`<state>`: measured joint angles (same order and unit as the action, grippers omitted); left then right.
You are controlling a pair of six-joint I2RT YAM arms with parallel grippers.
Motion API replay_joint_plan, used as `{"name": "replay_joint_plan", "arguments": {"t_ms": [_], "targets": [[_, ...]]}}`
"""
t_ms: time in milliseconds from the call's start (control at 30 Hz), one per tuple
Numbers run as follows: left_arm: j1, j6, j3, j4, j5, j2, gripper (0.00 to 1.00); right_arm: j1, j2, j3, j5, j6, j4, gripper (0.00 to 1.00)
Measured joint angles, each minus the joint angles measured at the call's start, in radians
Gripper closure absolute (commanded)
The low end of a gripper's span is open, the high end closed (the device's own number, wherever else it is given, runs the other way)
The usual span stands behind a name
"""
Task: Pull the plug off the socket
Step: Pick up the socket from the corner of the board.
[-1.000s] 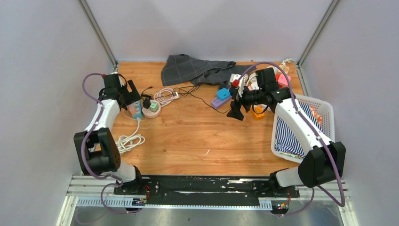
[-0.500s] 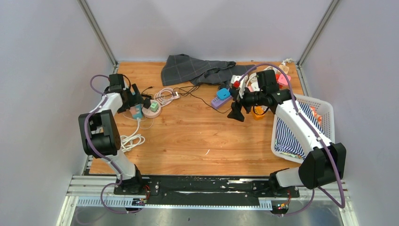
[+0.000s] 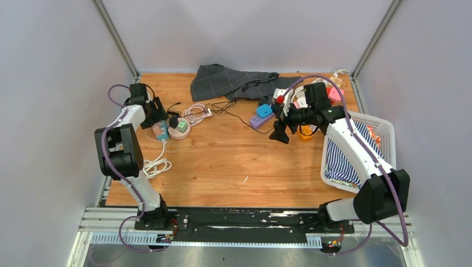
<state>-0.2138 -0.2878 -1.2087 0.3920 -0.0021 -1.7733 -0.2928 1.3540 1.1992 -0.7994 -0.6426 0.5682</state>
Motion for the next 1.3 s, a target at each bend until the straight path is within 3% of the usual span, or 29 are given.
{"name": "replay_joint_plan", "arguments": {"t_ms": [400,800,967,1167,1300], "targets": [[0.000,0.004,-0.020,0.008,0.003,-0.052,0.31,0.001,-0.002,-0.001,0.000,0.006,0.000,0.00],[0.000,0.018,-0.022,0.018,-0.026,-0.055,0.43,0.001,-0.002,-0.001,0.000,0.014,0.000,0.00],[0.000,0.027,-0.038,0.026,-0.027,-0.072,0.41,0.001,-0.002,-0.005,0.000,0.014,-0.001,0.00],[0.000,0.037,-0.041,0.031,-0.032,-0.082,0.31,0.002,-0.002,-0.010,0.000,0.015,-0.001,0.00],[0.000,0.046,-0.040,0.032,-0.035,-0.085,0.32,0.002,-0.002,-0.010,0.000,0.015,-0.001,0.00]]}}
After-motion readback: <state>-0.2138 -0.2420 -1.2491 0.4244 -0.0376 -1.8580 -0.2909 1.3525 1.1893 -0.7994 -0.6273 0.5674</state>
